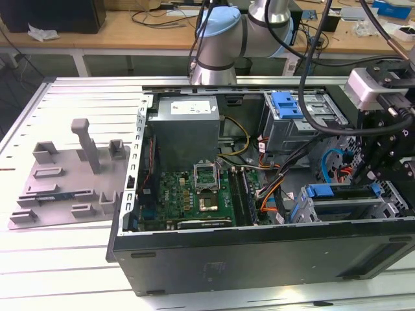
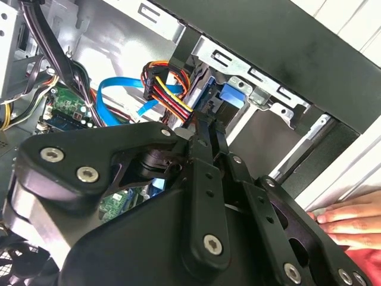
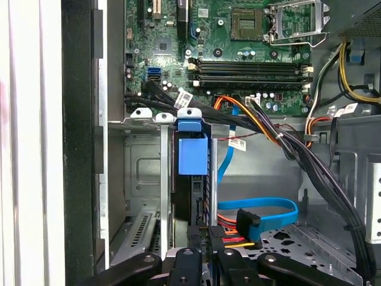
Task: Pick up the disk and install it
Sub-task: 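Insert the first disk wire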
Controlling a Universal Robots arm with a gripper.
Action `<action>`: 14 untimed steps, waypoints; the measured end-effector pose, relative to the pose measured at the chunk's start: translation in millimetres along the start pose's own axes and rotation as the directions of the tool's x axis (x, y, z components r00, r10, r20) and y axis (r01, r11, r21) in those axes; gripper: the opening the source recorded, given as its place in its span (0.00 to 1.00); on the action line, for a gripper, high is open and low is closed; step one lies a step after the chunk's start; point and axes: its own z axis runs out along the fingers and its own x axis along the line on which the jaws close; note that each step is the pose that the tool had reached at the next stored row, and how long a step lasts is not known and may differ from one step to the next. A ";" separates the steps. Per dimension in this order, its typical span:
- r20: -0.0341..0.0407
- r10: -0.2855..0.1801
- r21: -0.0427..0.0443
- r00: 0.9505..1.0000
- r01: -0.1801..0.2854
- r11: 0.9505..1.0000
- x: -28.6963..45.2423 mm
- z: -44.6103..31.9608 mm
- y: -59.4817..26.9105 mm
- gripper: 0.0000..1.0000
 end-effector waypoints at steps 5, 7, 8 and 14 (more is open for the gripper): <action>0.000 -0.002 0.000 1.000 0.002 1.000 0.0 1.4 0.0 0.17; 0.000 -0.002 0.000 1.000 0.002 1.000 0.1 1.7 0.0 0.17; 0.000 -0.002 0.000 1.000 0.002 1.000 0.2 2.0 0.0 0.17; 0.000 -0.003 0.000 1.000 0.003 1.000 0.6 3.4 -0.3 0.17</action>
